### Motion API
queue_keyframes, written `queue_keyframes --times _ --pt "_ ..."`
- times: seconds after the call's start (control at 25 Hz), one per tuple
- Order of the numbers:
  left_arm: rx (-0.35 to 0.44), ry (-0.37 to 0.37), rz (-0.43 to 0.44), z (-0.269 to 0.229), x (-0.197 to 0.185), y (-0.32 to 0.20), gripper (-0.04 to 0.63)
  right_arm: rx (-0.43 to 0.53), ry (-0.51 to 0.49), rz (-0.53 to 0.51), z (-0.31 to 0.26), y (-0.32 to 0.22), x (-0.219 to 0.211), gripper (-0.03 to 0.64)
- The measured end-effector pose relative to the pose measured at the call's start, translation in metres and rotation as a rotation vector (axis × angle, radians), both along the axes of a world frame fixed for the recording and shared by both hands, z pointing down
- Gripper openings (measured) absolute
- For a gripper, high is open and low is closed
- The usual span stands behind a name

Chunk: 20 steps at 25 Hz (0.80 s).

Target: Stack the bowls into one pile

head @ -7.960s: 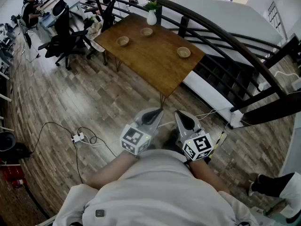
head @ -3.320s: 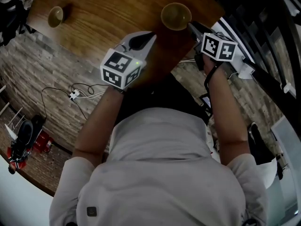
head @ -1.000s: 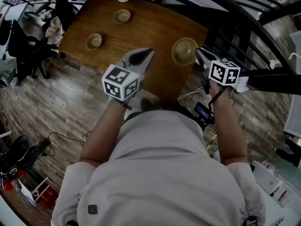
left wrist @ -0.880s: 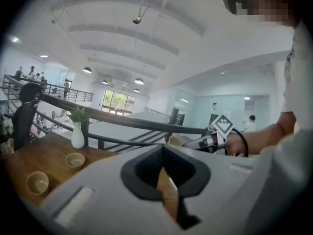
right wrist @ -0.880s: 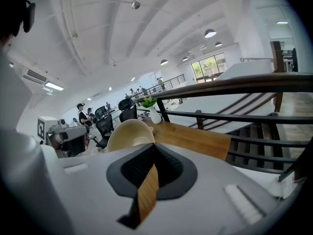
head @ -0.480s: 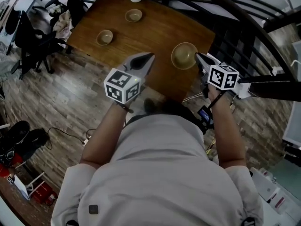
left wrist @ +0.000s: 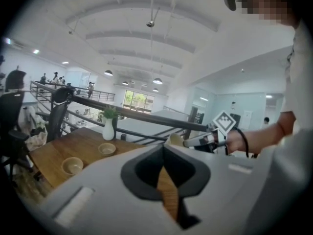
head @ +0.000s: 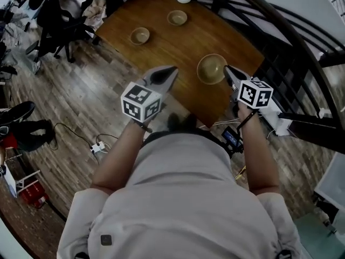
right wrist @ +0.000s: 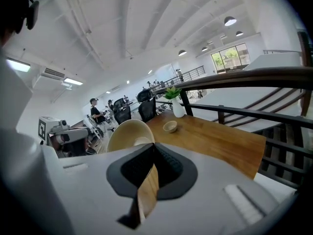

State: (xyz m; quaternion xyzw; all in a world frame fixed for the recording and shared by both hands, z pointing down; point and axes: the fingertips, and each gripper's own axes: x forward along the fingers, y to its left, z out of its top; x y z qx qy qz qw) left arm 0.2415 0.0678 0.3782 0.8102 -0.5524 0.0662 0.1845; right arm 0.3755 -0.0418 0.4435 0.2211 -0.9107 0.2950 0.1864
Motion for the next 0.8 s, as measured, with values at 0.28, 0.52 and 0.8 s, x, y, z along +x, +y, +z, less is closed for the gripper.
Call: queue_keyframes --times 0.28,0.52,0.8 --pt "0.026 -0.029 -0.165 0.000 -0.031 0.015 0.005 -0.016 -0.008 -0.130 0.010 -0.009 -0.037 0.012" --pt "0.000 -0.028 -0.273 0.009 -0.062 0.050 0.005 -0.037 0.004 -0.227 0.024 0.008 -0.075 0.012" --pt "-0.006 0.001 -0.349 0.017 -0.116 0.078 0.005 -0.034 0.018 -0.279 0.026 0.027 -0.131 0.012"
